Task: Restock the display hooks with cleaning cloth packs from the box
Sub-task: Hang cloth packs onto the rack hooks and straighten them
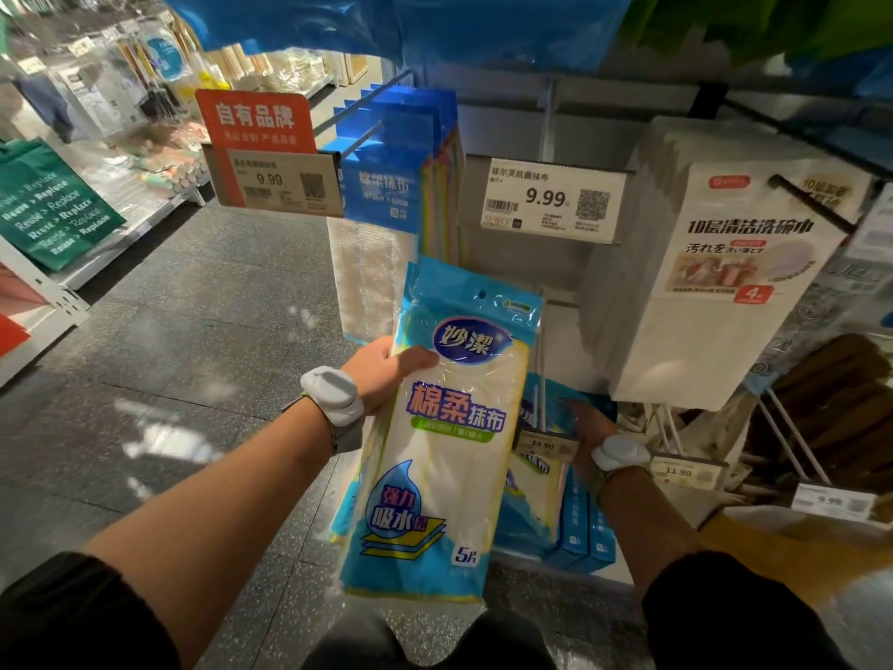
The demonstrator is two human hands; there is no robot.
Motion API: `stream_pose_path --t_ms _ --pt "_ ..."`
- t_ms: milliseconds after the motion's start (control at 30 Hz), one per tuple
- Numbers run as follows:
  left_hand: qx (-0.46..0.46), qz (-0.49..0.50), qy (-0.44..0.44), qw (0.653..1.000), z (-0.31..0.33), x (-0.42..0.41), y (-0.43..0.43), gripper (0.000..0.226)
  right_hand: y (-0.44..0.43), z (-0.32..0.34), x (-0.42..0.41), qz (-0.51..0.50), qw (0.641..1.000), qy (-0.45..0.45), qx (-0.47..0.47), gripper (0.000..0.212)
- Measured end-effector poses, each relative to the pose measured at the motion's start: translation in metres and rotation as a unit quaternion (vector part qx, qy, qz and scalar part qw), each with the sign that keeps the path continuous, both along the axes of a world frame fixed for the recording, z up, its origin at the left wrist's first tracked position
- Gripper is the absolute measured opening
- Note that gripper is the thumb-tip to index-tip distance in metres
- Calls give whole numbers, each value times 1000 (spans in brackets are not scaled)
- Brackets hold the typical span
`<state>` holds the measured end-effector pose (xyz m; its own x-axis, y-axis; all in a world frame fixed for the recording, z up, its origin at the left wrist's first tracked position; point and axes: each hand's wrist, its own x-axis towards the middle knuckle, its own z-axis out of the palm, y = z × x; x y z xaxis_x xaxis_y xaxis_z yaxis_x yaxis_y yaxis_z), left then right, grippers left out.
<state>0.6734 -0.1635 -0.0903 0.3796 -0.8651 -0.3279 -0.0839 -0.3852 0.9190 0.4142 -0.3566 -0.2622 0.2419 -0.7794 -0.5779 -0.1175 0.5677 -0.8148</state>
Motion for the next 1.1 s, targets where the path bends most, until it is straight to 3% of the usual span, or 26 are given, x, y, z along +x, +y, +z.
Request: stream_pose_path --t_ms 133,200,300,400,467,600,767,900,1033,1100 --pt "-1 -1 16 1000 -3 -1 0 31 21 90 17 58 981 163 -85 51" --pt "-3 -8 30 1000 -4 0 1 32 27 110 23 38 977 152 -147 47" --pt "0 -10 42 999 0 -3 1 35 46 141 39 -10 979 63 -192 55" --pt "5 -20 80 997 3 -9 1 48 60 176 50 69 984 16 -163 69" --pt "2 -32 101 994 7 -13 0 60 60 183 56 88 987 1 -132 63" --pt "3 -58 123 991 24 -23 9 60 63 187 57 54 996 -59 -49 49" --pt "-2 -7 194 981 28 -23 20 73 71 199 51 5 984 -162 67 37" --pt "16 55 139 989 45 -15 21 52 81 208 34 -2 976 -207 70 36" --pt "66 44 108 991 48 -8 20 80 86 198 6 -11 979 -192 66 38" --pt "50 55 92 993 54 -7 19 73 89 187 -10 -15 985 -155 72 40"
